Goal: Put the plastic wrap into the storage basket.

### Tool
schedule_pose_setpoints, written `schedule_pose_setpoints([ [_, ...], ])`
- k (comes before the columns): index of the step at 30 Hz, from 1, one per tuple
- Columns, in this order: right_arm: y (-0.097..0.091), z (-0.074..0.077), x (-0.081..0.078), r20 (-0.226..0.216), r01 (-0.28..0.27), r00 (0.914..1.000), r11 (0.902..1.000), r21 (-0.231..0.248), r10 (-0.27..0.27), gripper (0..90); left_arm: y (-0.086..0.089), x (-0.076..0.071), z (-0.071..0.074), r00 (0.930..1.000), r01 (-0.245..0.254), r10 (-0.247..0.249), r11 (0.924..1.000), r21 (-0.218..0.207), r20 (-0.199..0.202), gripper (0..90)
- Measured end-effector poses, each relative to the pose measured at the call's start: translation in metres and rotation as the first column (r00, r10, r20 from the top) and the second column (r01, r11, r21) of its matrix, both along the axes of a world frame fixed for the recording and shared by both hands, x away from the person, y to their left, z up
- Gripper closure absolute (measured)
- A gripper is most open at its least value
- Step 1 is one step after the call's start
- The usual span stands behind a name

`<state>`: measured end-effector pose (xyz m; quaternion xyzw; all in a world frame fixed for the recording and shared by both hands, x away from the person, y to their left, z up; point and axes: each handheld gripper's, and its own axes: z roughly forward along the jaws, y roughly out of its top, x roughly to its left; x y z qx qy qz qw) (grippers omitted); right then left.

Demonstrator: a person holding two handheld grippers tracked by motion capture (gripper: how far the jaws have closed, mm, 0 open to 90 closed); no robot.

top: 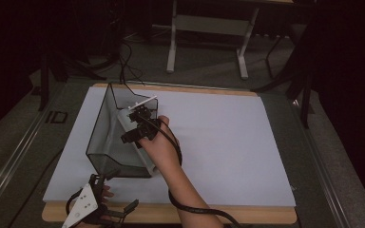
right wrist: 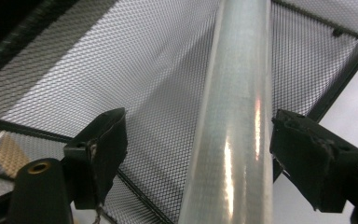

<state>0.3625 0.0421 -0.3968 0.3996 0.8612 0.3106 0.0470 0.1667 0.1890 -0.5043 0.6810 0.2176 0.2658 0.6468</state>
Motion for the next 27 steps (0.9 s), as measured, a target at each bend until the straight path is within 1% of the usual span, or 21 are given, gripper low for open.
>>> schedule_pose_setpoints([
  [3, -0.005, 0.005, -0.004, 0.014, -0.028, 0.9995, 0.9996, 0.001, 0.028, 18.7, 0.0, 0.001, 0.0, 1.0, -0.001, 0.001, 1.0, 0.001, -0.004, 0.0],
  [5, -0.012, 0.008, -0.006, 0.031, -0.034, 0.9989, 0.9994, 0.008, 0.034, 18.7, 0.0, 0.001, 0.0, 1.0, -0.001, 0.001, 1.0, 0.001, -0.003, 0.0],
  [7, -0.017, 0.011, -0.008, 0.034, -0.04, 0.9987, 0.9991, 0.016, 0.039, 18.6, -0.001, 0.001, 0.0, 1.0, -0.002, 0.002, 1.0, 0.003, -0.003, 0.0],
  [9, -0.021, 0.013, -0.011, 0.054, -0.043, 0.9976, 0.9991, 0.004, 0.043, 18.6, -0.001, 0.0, 0.0, 1.0, -0.002, 0.002, 1.0, 0.006, -0.004, 0.0],
  [10, -0.024, 0.015, -0.012, 0.055, -0.048, 0.9973, 0.9988, 0.009, 0.048, 18.5, -0.001, 0.0, 0.0, 1.0, -0.004, 0.004, 1.0, 0.006, -0.003, 0.0],
  [12, -0.031, 0.017, -0.014, 0.071, -0.046, 0.9965, 0.9989, 0.01, 0.045, 18.5, 0.0, 0.0, 0.0, 1.0, -0.004, 0.004, 1.0, 0.003, -0.003, 0.0],
  [16, -0.049, 0.022, -0.016, 0.093, -0.041, 0.995, 0.9985, 0.036, 0.037, 18.5, -0.001, 0.001, -0.001, 1.0, -0.004, 0.004, 1.0, 0.004, -0.007, 0.0],
  [19, -0.06, 0.023, -0.019, 0.097, -0.048, 0.9942, 0.9982, 0.035, 0.044, 18.4, -0.001, 0.001, -0.001, 1.0, -0.004, 0.004, 1.0, 0.005, -0.007, 0.0],
  [22, -0.074, 0.025, -0.023, 0.111, -0.047, 0.993, 0.998, 0.043, 0.042, 18.1, -0.001, 0.001, -0.001, 1.0, -0.004, 0.004, 1.0, 0.007, -0.008, 0.0],
  [24, -0.083, 0.025, -0.026, 0.139, -0.05, 0.9893, 0.9978, 0.043, 0.044, 16.6, -0.001, 0.001, -0.001, 1.0, -0.006, 0.006, 1.0, 0.003, -0.006, 0.0],
  [25, -0.083, 0.025, -0.026, 0.139, -0.05, 0.9893, 0.9978, 0.043, 0.044, 16.6, -0.001, 0.001, -0.001, 1.0, -0.006, 0.006, 1.0, 0.003, -0.006, 0.0],
  [26, -0.097, 0.027, -0.03, 0.16, -0.05, 0.9863, 0.9975, 0.05, 0.042, 16.5, -0.001, 0.0, -0.001, 1.0, -0.006, 0.006, 1.0, 0.006, -0.004, 0.0],
  [27, -0.097, 0.027, -0.03, 0.16, -0.05, 0.9863, 0.9975, 0.05, 0.042, 16.5, -0.001, 0.0, -0.001, 1.0, -0.006, 0.006, 1.0, 0.006, -0.004, 0.0],
])
